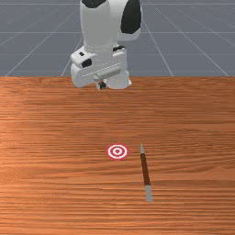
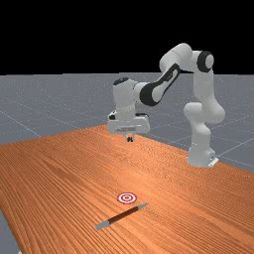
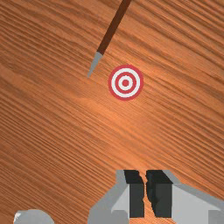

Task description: Pick up the pen and put it to the marker

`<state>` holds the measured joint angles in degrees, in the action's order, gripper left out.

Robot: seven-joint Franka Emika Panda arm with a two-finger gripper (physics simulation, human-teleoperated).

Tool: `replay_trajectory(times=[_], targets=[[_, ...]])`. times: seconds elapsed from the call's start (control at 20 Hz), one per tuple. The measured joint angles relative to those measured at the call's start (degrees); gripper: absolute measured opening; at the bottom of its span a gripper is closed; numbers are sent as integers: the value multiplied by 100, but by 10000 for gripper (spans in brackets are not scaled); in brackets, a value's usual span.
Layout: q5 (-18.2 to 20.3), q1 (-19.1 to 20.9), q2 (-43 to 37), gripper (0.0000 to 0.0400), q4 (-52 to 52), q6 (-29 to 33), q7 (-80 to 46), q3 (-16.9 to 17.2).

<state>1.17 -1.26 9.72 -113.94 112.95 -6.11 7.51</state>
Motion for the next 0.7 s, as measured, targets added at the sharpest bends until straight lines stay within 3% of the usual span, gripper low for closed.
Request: replay_trajectory(times=[0.1, 0.2, 0.7], targets=[[299, -27, 96, 11, 186, -446, -1713, 139], [484, -13, 153, 4, 265, -642, -2374, 197], [576, -143, 549, 0, 524, -582, -2804, 58]])
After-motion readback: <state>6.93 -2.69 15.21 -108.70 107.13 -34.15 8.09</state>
